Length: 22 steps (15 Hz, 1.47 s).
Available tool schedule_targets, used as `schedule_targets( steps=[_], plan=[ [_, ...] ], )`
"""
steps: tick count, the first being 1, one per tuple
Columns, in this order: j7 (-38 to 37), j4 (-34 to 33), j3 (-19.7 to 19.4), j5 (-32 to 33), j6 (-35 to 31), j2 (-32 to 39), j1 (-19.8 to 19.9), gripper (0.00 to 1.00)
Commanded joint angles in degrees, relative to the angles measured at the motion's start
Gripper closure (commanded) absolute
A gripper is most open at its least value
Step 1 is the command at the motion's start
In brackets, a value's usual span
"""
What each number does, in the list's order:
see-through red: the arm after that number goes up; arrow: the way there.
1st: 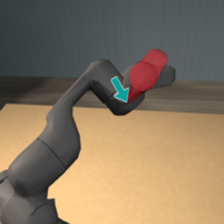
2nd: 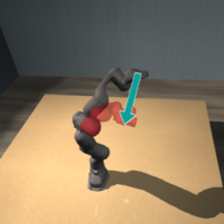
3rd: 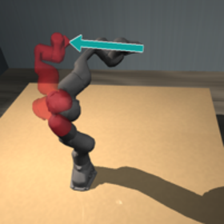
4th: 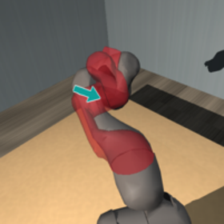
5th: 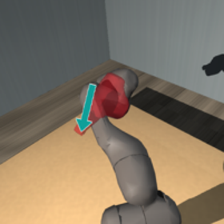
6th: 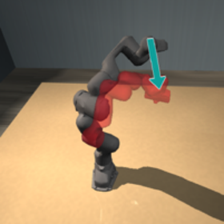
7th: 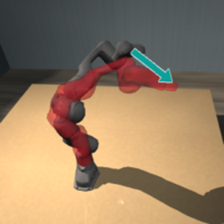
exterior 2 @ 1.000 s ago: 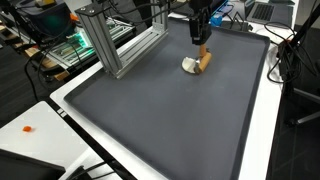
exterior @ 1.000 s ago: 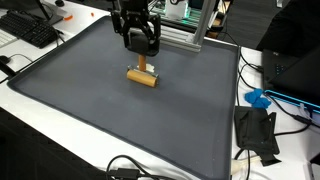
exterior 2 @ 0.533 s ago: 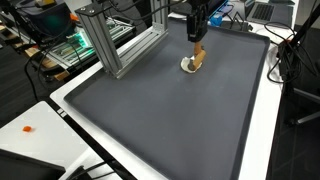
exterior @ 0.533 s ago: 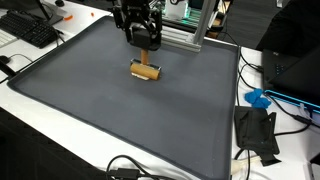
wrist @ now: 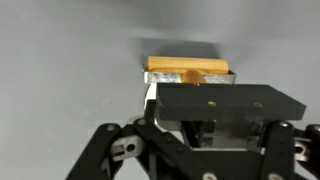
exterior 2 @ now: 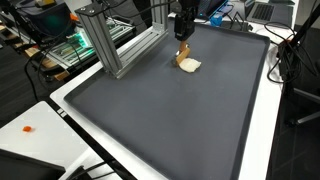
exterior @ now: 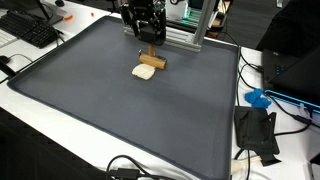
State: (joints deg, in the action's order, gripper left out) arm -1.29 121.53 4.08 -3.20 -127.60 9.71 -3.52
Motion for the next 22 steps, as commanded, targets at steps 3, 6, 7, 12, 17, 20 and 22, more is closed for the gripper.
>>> schedule_targets(
  steps=[3, 6, 7, 12, 17, 20, 22],
  plan=[
    [-8.34, 1.10, -0.60, -0.32, -2.06, 0.39, -0.46, 0.44],
    [-11.58, 0.92, -0.83, -0.50, -2.91, -0.17, -0.41, 0.44],
    [-12.78, 0.88, -0.93, -0.33, -3.31, -0.24, -0.43, 0.44],
    [-20.51, 1.40, -1.69, 0.29, -7.40, 0.01, -0.62, 0.44],
    [-31.08, 2.34, -3.12, 0.96, -13.13, 0.42, -0.97, 0.44],
    [-36.79, 2.93, -4.01, 1.75, -15.33, 0.61, -1.26, 0.44],
    [-38.22, 3.08, -3.74, 0.27, -14.87, 0.55, -1.19, 0.44]
  ],
)
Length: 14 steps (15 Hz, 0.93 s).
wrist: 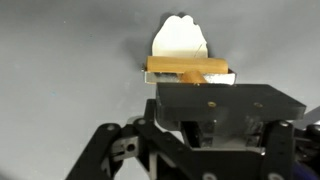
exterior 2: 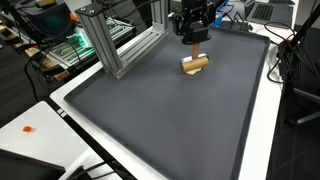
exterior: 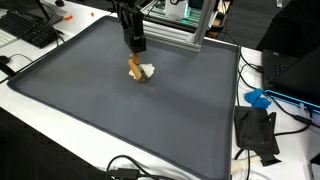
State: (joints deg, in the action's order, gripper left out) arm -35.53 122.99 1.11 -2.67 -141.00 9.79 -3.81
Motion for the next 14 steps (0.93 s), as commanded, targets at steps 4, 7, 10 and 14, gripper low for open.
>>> schedule_targets(
  steps=[4, 7, 10, 14],
  plan=[
    [-4.16, 1.39, 0.05, -2.67, 1.72, 0.20, -0.71, 0.44],
    [-3.63, 1.37, 0.29, -3.43, 2.97, 0.26, -0.75, 0.44],
    [-2.96, 1.41, 0.81, -3.99, 4.34, 0.47, -0.98, 0.44],
    [-2.55, 1.29, 1.33, -4.13, 6.29, 0.57, -1.50, 0.44]
  ],
)
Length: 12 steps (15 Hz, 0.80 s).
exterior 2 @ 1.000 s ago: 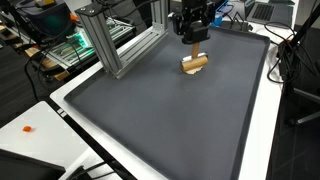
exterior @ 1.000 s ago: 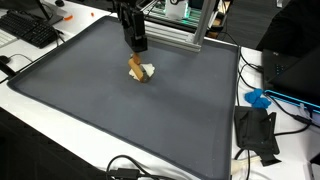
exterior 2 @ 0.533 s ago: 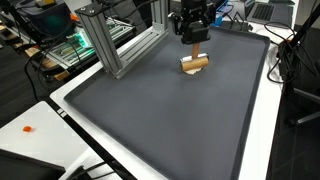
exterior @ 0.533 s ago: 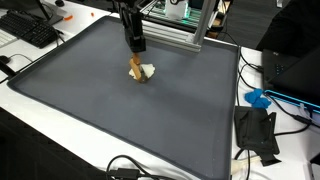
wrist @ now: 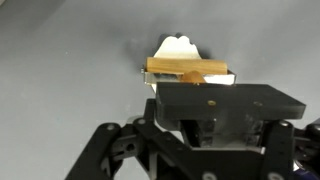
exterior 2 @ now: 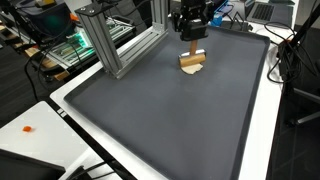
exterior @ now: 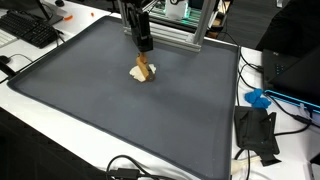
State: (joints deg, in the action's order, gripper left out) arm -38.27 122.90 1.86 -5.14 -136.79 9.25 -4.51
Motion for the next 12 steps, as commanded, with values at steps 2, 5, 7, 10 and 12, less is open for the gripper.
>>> schedule_targets(
  steps=[2, 5, 7, 10, 12],
  plan=[
    [0.53, 1.30, 0.73, -1.40, 2.77, 1.10, -1.06, 0.44],
    [-1.72, 1.34, 0.11, 0.35, 1.29, 0.92, -1.34, 0.44],
    [-3.25, 1.53, -0.46, 1.59, -0.27, 0.80, -1.26, 0.44],
    [-5.86, 1.66, -1.07, 3.31, -1.83, 0.91, -1.25, 0.44],
    [-7.61, 1.66, -1.37, 4.65, -2.83, 1.01, -1.30, 0.44]
  ],
)
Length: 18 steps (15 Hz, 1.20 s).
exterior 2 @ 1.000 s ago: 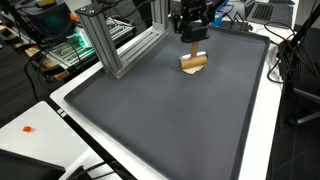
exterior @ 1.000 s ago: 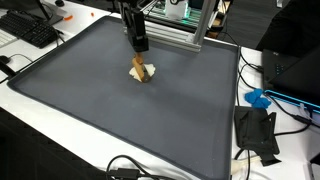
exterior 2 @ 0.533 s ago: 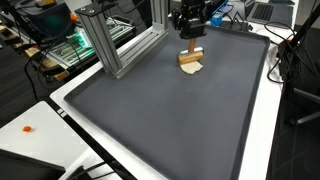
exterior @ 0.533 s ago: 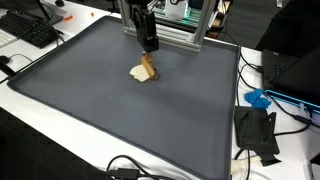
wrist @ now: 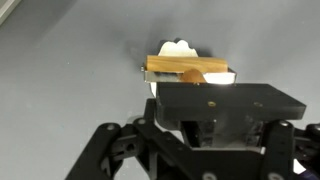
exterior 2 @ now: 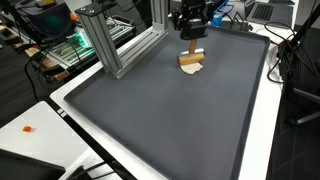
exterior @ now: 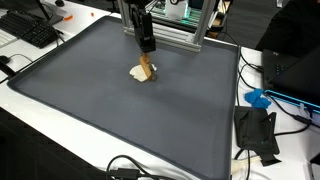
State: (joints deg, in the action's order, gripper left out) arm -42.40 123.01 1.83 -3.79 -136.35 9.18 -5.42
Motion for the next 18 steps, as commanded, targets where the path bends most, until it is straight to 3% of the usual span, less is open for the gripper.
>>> schedule_targets(
  steps=[1, 7, 18],
  plan=[
    [-4.51, 1.54, -1.53, 4.20, -3.77, 1.15, -0.41, 0.44],
    [-9.09, 1.66, -2.19, 7.82, -5.75, 1.53, -0.32, 0.44],
    [4.12, 1.23, 0.28, -2.10, 2.36, 0.85, 0.10, 0.44]
  ],
)
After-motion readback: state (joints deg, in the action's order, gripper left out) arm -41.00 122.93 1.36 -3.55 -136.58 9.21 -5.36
